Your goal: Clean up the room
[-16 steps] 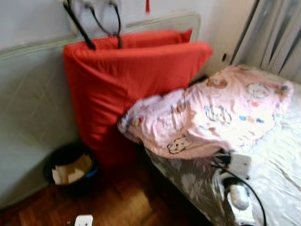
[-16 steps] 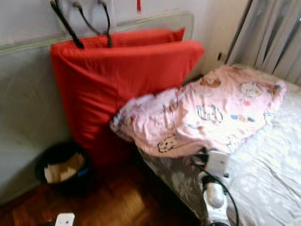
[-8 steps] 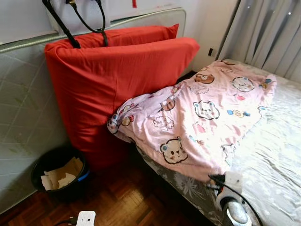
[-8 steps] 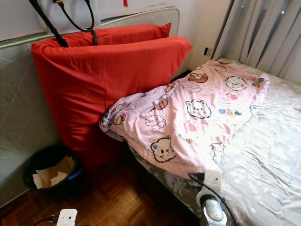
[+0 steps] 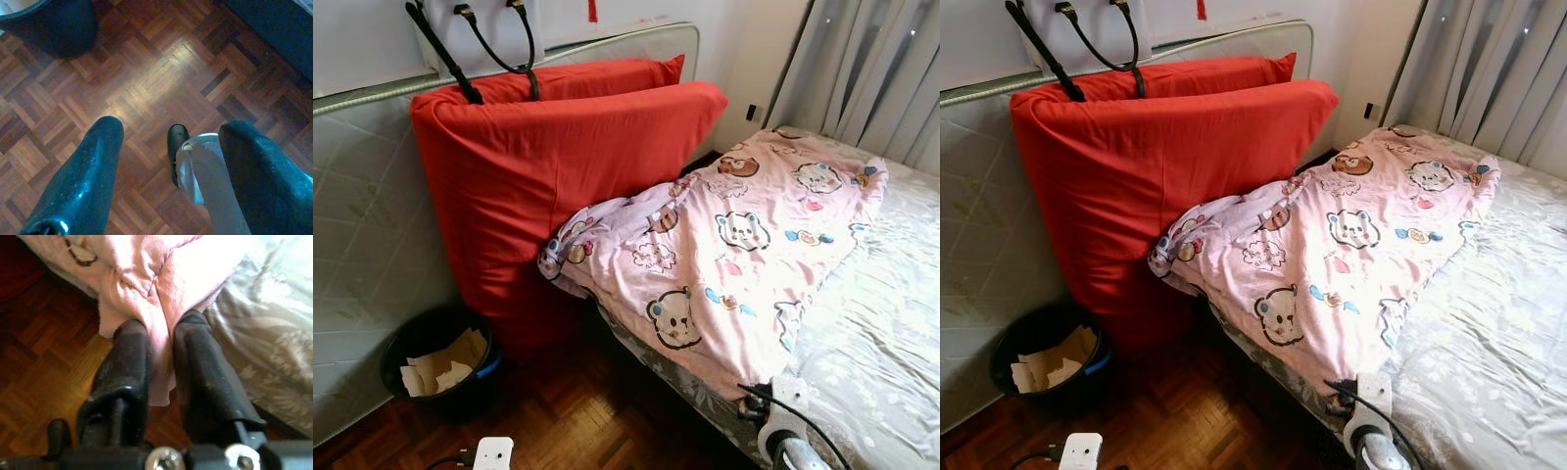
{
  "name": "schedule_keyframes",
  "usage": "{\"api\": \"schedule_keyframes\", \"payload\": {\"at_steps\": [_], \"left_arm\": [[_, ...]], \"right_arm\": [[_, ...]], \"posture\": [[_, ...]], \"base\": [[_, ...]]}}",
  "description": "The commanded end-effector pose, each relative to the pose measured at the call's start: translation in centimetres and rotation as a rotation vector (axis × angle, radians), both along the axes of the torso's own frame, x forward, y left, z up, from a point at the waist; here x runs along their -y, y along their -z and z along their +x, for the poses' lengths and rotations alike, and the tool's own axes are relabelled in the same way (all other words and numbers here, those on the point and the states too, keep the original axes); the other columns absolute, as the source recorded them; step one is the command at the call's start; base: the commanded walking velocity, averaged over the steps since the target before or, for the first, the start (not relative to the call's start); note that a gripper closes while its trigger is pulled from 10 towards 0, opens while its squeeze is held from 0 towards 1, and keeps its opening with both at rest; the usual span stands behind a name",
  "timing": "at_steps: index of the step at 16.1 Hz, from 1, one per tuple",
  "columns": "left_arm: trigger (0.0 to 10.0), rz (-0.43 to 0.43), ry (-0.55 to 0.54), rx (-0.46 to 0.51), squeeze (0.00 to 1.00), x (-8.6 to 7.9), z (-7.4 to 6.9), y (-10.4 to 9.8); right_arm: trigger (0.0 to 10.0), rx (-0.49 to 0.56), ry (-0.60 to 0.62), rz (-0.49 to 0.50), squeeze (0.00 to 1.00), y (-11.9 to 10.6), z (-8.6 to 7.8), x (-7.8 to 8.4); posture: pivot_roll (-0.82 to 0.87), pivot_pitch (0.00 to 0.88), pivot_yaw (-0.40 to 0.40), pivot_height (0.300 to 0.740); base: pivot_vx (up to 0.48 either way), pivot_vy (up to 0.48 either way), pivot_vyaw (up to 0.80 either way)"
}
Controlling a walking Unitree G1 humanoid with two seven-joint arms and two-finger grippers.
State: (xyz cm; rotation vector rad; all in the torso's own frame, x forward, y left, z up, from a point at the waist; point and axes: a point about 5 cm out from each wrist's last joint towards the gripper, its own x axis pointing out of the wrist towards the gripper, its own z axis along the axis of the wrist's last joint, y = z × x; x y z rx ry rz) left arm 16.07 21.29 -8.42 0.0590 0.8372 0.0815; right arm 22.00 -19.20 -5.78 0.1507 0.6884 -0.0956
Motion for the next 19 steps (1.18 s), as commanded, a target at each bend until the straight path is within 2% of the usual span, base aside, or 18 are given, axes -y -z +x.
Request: {"api": "schedule_keyframes", "payload": {"at_steps": [1,6,7,8,11,14,16,19], "left_arm": [[10.0,0.003,0.001,-0.022,0.0,0.0,-0.2,0.2],[10.0,0.002,-0.001,-0.029,0.0,0.0,-0.3,0.2],[10.0,0.002,-0.001,-0.029,0.0,0.0,-0.3,0.2],[10.0,0.002,-0.001,-0.029,0.0,0.0,-0.2,0.2],[10.0,0.002,-0.004,-0.027,0.0,0.0,0.1,0.1],[10.0,0.004,-0.007,-0.028,0.0,-0.1,0.3,0.0],[10.0,0.006,-0.01,-0.03,0.0,-0.1,0.4,0.0],[10.0,0.008,-0.012,-0.031,0.0,-0.2,0.4,0.0]], "right_arm": [[10.0,-0.034,-0.009,-0.006,1.0,0.5,-0.6,0.0],[10.0,-0.097,-0.012,-0.003,1.0,1.4,-2.0,-0.2],[10.0,-0.105,-0.012,-0.001,0.84,1.5,-2.2,-0.2],[10.0,-0.11,-0.006,0.004,0.0,1.6,-2.4,-0.3],[10.0,-0.105,-0.012,0.033,0.0,1.7,-2.5,-0.7],[10.0,-0.153,-0.06,0.017,0.0,2.3,-3.4,-1.4],[10.0,-0.144,-0.046,0.032,0.0,2.3,-3.6,-1.4],[10.0,-0.205,-0.051,0.03,0.0,3.1,-5.2,-1.6]], "posture": [[0.06,0.0,-0.057,0.74],[0.06,0.0,-0.06,0.74],[0.06,0.0,-0.059,0.74],[0.06,0.0,-0.058,0.74],[0.06,0.0,-0.054,0.74],[0.06,0.0,-0.053,0.74],[0.06,0.0,-0.052,0.74],[0.07,0.0,-0.052,0.74]], "base": [[0.0,0.0,0.0],[0.0,0.0,0.0],[0.0,0.0,0.0],[0.0,0.0,0.0],[0.0,0.0,0.0],[0.0,0.0,0.0],[0.0,0.0,0.65],[0.0,0.0,0.78]]}}
